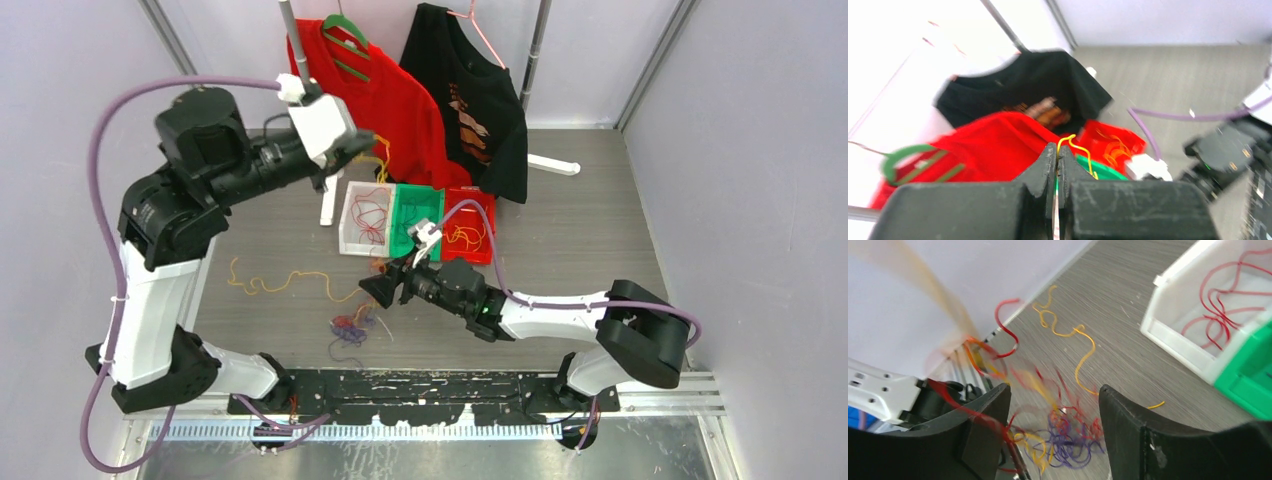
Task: Untangle the cables
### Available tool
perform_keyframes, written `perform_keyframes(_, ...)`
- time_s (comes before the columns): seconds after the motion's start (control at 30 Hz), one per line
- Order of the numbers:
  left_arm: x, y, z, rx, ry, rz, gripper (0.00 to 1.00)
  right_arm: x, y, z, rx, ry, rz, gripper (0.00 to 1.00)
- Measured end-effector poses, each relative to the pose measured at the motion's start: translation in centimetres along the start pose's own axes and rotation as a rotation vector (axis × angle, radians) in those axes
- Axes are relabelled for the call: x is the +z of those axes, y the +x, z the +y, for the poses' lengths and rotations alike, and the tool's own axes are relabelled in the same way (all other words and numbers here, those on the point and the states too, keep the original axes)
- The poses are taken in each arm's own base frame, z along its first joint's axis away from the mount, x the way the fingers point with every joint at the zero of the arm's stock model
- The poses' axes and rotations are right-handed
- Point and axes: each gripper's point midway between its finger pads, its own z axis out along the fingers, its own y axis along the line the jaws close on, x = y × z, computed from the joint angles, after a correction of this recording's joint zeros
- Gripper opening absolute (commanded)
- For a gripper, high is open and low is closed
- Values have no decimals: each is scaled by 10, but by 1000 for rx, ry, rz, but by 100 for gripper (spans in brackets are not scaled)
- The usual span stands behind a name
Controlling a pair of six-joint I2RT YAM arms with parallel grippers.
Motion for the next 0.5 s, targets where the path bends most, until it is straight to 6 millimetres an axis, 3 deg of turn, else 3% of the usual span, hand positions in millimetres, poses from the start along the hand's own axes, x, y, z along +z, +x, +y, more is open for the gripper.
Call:
perform_keyframes(0.23, -30, -73, 47, 89, -215, -204, 0, -15, 29, -29, -19, 101, 35, 64)
perform_keyframes(0.5, -67, -113, 77, 176, -405, -329, 0, -29, 49, -48, -42, 170, 49, 61)
